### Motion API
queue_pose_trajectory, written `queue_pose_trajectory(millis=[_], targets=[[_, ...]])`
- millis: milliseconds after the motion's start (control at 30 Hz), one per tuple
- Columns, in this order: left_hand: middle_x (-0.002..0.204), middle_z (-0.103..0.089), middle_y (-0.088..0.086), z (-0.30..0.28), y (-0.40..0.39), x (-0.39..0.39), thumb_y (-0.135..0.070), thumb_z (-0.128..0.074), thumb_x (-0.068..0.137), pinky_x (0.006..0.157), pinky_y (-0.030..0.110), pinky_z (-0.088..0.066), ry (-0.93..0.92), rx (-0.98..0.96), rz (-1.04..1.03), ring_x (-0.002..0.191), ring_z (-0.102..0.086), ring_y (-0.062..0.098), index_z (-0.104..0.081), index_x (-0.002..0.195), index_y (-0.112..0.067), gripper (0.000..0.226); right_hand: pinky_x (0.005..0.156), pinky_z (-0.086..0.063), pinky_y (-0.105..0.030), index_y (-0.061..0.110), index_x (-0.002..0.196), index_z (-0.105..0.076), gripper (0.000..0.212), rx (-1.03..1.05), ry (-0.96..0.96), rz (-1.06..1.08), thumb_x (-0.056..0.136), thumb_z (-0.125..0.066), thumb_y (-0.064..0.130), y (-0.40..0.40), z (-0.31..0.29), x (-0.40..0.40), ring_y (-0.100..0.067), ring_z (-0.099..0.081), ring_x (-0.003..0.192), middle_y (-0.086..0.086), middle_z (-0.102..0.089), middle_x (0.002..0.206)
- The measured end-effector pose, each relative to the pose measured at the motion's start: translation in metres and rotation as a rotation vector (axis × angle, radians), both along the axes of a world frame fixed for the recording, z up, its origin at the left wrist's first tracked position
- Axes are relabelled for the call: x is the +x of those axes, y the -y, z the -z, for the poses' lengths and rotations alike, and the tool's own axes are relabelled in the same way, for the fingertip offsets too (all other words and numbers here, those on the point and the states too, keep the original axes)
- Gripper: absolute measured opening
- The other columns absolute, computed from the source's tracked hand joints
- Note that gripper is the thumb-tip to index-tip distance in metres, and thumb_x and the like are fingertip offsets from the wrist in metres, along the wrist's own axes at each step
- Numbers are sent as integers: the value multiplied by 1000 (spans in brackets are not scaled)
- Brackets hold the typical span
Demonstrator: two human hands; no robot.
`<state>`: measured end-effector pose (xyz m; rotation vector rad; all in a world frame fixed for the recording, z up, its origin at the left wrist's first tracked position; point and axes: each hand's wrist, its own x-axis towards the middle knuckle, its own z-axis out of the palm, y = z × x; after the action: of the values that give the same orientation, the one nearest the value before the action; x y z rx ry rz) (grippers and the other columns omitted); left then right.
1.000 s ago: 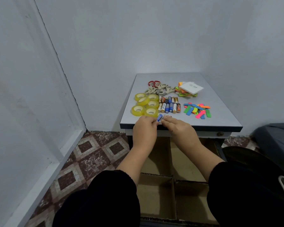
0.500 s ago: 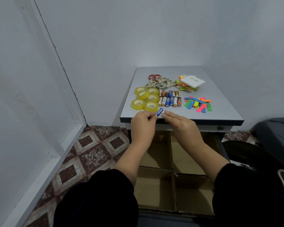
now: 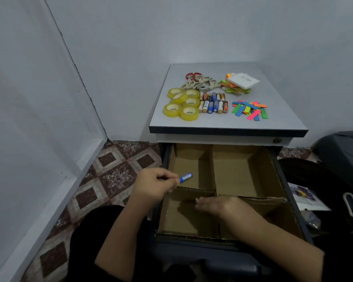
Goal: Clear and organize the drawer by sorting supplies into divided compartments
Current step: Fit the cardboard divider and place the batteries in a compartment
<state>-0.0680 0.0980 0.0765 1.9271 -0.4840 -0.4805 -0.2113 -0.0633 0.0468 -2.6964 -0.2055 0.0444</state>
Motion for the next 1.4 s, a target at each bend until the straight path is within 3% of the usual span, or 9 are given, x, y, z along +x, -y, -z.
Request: queue_pose_trajectory(millis=[100, 367, 533, 733, 967, 1067, 1200, 1300, 1400], targets=[[68, -69, 5, 9, -1, -1, -10, -76, 77, 63, 36, -53, 25, 90, 65, 63, -60, 15, -74, 69, -24, 17, 99, -46, -38, 14, 132, -54, 36, -385, -255, -44, 97, -44, 9, -14, 2, 22, -25, -55, 120, -9, -56, 132], [68, -63, -9, 20, 0, -3, -9, -75, 79, 54, 10, -40, 65, 143, 133, 60, -54, 2, -74, 75, -19, 10, 88, -48, -37, 3, 125, -53, 29, -626, -464, 65, 98, -41, 2, -38, 1, 56, -30, -58, 112, -15, -58, 124], [67, -66, 2, 20, -5, 1, -9, -75, 78, 63, 30, -49, 23, 102, 108, 63, -57, 14, -74, 73, -15, 8, 93, -46, -38, 5, 126, -53, 30, -620, -562, 119, 97, -46, 3, -42, 6, 61, -29, -57, 115, -13, -57, 126], [70, -64, -9, 15, -9, -2, -15, -74, 79, 57, 21, -47, 153, 262, 244, 62, -56, 6, -72, 69, -24, 13, 86, -48, -36, 6, 125, -55, 29, -475, -556, 176, 97, -45, 6, -37, -6, 53, -29, -58, 110, -13, -58, 122], [88, -65, 0, 41, 23, -22, -20, -53, 93, 73, 24, -45, 495, 645, 459, 89, -62, 19, -71, 89, -12, 20, 77, -47, -20, 30, 116, -61, 22, 32, 58, 688, 96, -52, 29, 24, -14, 28, -5, -57, 91, 10, -62, 109], [98, -60, 5, 65, 47, -27, -23, -47, 99, 77, 24, -40, 308, 885, 548, 99, -59, 22, -65, 109, -4, 29, 61, -42, -15, 31, 113, -62, 20, 128, 3, 861, 95, -54, 28, 51, 10, 24, -2, -55, 79, 9, -64, 108], [77, -48, 4, 82, 59, -17, -23, -48, 98, 75, 26, -39, 193, 1033, 670, 71, -46, 16, -61, 103, 1, 28, 56, -45, -21, 35, 110, -63, 18, 83, -120, 904, 96, -52, 33, 57, 26, 22, -4, -56, 77, 11, -62, 99], [117, -58, 10, 82, 65, -21, -23, -53, 96, 85, 30, -44, 128, 1152, 725, 99, -57, 23, -58, 117, -8, 27, 56, -47, -23, 36, 110, -62, 19, 42, -152, 892, 97, -49, 35, 54, 25, 24, -6, -58, 76, 10, -62, 93], [117, -61, 11, 71, 68, -27, -24, -59, 93, 76, 31, -44, 251, 1012, 715, 105, -59, 27, -60, 114, -7, 27, 60, -52, -26, 35, 110, -62, 20, 30, -156, 894, 97, -48, 35, 54, 24, 23, -6, -58, 74, 11, -61, 89]])
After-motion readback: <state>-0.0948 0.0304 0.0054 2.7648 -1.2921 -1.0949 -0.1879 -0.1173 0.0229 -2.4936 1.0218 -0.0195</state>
